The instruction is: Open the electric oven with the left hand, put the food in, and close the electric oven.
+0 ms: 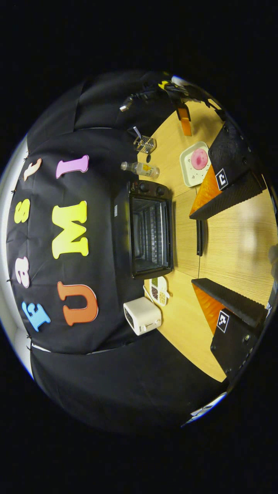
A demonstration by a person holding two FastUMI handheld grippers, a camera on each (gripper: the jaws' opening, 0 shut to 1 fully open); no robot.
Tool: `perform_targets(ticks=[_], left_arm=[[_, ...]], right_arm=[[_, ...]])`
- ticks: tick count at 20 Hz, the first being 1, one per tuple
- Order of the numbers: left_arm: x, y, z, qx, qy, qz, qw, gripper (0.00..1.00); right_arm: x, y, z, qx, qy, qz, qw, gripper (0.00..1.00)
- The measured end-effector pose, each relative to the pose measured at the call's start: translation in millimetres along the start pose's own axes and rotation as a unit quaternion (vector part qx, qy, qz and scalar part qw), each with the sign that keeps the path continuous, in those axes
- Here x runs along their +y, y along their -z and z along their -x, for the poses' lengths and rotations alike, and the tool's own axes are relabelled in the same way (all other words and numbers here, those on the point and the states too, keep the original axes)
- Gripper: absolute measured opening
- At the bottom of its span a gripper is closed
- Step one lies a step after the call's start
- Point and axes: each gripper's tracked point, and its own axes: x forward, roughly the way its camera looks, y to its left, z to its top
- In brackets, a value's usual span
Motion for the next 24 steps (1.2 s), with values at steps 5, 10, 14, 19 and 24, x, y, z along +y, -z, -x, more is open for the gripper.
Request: perform_targets(ticks=[5,10,14,19,24], left_arm=[[-9,-17,29,-0.012,-0.027,0.011,0.999,0.97],[-16,-19,35,-0.011,-0.044,0.023,0.999,0.97],[-23,-23,31,-0.01,-0.049,0.031,0.998,0.97],[-38,-26,19,-0.009,-0.044,0.039,0.998,0.97],[-45,-39,12,-0.016,-0.034,0.043,0.998,0.97]], right_arm=[[14,-5,-39,0.049,-0.044,0.006,0.998,0.46],[10,-4,-56,0.098,-0.038,-0.016,0.994,0.23],[9,-1,-57,0.143,-0.048,-0.029,0.988,0.12],[11,-3,-60,0.178,-0.126,-0.094,0.971,0.04],[14,-8,-53,0.147,-0.189,-0.177,0.955,0.04]])
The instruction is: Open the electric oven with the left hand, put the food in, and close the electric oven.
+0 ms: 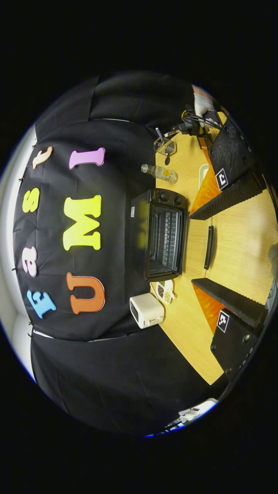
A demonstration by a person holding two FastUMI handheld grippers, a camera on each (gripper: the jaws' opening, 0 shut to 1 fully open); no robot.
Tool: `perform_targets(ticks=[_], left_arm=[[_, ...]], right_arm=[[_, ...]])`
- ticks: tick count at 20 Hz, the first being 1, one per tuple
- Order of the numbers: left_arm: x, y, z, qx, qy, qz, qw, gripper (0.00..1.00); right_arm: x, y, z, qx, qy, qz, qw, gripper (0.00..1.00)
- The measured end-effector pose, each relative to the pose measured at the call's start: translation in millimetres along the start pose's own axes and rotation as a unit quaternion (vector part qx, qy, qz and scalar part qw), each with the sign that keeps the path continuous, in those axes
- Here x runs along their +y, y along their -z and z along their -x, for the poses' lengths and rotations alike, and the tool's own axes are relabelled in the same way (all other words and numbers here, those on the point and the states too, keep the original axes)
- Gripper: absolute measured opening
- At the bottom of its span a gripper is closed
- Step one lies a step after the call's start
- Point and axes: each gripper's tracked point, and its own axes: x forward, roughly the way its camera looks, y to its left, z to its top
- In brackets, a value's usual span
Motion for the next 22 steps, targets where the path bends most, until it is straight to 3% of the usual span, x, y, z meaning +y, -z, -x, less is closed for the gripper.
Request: perform_targets(ticks=[4,7,14,22], left_arm=[[4,-4,-5,0.003,0.004,-0.004,1.0,0.97],[14,-6,-7,0.004,0.005,-0.011,1.0,0.97],[46,-2,1,-0.001,0.016,-0.015,1.0,0.97],[120,12,22,-0.008,0.041,-0.013,0.999,0.97]], right_arm=[[14,-2,16,-0.043,-0.028,-0.027,0.998,0.04],[22,-3,25,-0.067,-0.026,-0.048,0.996,0.04],[88,11,35,-0.121,-0.048,-0.085,0.988,0.04],[164,40,9,-0.215,-0.044,-0.16,0.962,0.04]])
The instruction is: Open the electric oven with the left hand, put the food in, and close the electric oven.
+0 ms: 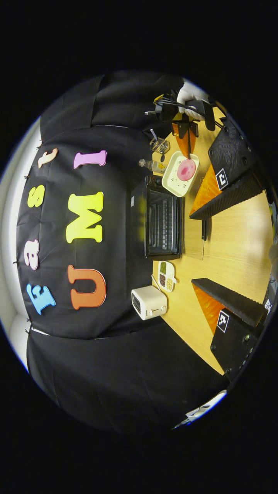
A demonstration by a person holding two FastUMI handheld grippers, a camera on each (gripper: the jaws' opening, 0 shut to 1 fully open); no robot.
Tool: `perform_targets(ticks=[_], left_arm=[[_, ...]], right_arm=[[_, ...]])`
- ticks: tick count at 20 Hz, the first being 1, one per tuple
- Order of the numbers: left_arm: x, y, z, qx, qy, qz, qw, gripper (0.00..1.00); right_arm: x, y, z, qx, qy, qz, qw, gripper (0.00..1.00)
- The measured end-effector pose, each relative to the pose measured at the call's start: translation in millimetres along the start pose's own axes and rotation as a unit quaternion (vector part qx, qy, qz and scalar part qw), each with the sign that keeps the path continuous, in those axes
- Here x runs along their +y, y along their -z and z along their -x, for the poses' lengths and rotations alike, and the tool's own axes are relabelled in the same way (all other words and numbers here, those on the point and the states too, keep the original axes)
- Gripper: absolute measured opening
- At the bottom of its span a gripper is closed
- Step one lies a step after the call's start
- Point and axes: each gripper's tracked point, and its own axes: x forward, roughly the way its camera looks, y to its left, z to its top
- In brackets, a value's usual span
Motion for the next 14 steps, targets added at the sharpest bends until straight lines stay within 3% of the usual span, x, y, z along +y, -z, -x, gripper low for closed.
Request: perform_targets(ticks=[6,11,14], left_arm=[[54,8,22,-0.012,0.002,-0.017,1.0,0.97],[89,14,34,-0.008,-0.019,-0.012,1.0,0.97],[102,17,31,-0.001,-0.032,-0.003,0.999,0.97]], right_arm=[[19,59,-21,-0.044,0.025,-0.044,0.998,0.04],[31,107,-50,-0.018,0.035,-0.041,0.998,0.04],[40,111,-71,-0.017,0.037,-0.041,0.998,0.04]])
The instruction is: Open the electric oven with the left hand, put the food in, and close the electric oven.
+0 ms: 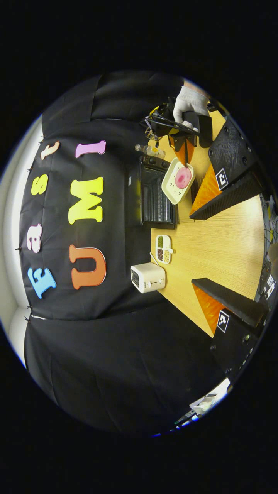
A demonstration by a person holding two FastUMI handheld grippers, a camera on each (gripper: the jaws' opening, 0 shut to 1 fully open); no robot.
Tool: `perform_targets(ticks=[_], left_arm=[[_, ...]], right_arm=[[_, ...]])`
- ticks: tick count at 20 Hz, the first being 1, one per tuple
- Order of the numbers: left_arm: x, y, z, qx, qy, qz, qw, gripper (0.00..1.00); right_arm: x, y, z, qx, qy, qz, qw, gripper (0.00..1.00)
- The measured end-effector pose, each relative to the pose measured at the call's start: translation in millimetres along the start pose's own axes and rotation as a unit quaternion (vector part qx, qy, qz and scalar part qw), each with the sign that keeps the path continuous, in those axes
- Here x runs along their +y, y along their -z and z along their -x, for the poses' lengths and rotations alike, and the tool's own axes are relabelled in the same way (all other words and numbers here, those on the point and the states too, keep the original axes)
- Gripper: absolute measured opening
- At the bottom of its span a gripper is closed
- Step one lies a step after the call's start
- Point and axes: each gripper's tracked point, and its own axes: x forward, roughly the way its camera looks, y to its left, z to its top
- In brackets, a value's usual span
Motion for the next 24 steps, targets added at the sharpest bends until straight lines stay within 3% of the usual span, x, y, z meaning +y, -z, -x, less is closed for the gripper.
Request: perform_targets(ticks=[9,19,23,24], left_arm=[[4,-8,-21,0.005,-0.029,0.01,1.0,0.97],[9,-8,-40,0.019,-0.064,0.018,0.998,0.96],[11,-5,-39,0.022,-0.073,0.031,0.997,0.97],[11,-5,-39,0.021,-0.073,0.031,0.997,0.96]], right_arm=[[39,-47,-78,-0.03,-0.009,-0.014,0.999,0.04],[93,-106,-146,-0.086,-0.102,0.011,0.991,0.06],[103,-107,-142,-0.079,-0.133,0.016,0.988,0.19],[105,-109,-136,-0.077,-0.138,0.017,0.987,0.3]])
